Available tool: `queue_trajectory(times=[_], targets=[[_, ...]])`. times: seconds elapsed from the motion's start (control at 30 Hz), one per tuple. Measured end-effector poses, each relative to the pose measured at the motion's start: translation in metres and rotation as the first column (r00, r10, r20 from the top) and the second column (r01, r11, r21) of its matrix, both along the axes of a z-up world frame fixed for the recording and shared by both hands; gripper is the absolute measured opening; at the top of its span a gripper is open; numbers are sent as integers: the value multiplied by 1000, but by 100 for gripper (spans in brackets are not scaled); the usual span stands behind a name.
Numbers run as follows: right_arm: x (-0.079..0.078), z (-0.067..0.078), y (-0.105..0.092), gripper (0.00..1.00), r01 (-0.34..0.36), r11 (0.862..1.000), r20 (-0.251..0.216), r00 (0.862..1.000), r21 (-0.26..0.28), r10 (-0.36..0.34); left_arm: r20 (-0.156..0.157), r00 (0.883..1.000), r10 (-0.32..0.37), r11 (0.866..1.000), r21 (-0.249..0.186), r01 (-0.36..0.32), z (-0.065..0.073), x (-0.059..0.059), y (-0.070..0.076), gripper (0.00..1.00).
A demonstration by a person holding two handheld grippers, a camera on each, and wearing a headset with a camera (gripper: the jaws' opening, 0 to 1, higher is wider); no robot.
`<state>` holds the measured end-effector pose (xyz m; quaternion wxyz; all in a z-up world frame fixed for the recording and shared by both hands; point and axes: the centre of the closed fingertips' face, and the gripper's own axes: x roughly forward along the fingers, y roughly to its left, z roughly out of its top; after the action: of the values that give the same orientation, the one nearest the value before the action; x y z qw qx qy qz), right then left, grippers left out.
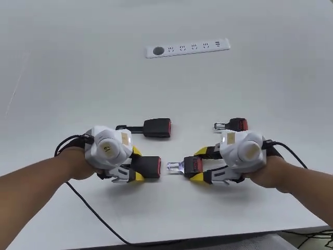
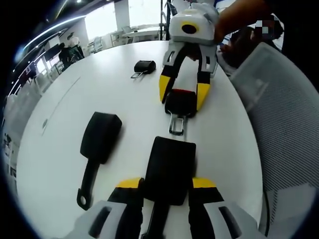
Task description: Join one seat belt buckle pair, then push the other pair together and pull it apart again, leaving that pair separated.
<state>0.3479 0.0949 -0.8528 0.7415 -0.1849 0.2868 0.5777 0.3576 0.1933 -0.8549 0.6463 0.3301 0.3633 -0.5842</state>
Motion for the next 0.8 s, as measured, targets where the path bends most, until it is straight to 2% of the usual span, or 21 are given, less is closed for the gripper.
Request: queue_trajectory(times=[0.07, 0.2, 0.27, 0.43, 0.53, 0.67, 0.8], targets=[[1, 0, 5, 35, 29, 999, -38, 999, 20, -29, -1, 1000, -4, 1000, 13, 4, 0, 0, -1, 36], [0, -1, 11, 35, -10, 1000, 5, 1000, -16, 10, 1, 1000, -8, 1000, 23, 8, 0, -1, -1, 36], [0, 0, 11, 35, 7, 1000, -17, 1000, -3, -7, 1, 1000, -16, 1000, 23, 16, 0, -1, -1, 36], [-1, 0, 25, 35, -4, 1000, 6, 1000, -16, 4, 0, 999, -34, 999, 42, 34, 0, -1, -1, 36], [0, 0, 23, 35, -10, 1000, -11, 1000, -6, 10, 0, 999, -39, 998, 39, 39, 0, -1, -1, 36], [2, 1, 30, 34, 10, 1000, -34, 999, 11, -10, -2, 999, -51, 997, 52, 51, 0, -2, -2, 35], [4, 1, 40, 34, 12, 1000, -29, 999, 2, -12, -3, 997, -75, 996, 54, 75, 0, -3, -2, 34]])
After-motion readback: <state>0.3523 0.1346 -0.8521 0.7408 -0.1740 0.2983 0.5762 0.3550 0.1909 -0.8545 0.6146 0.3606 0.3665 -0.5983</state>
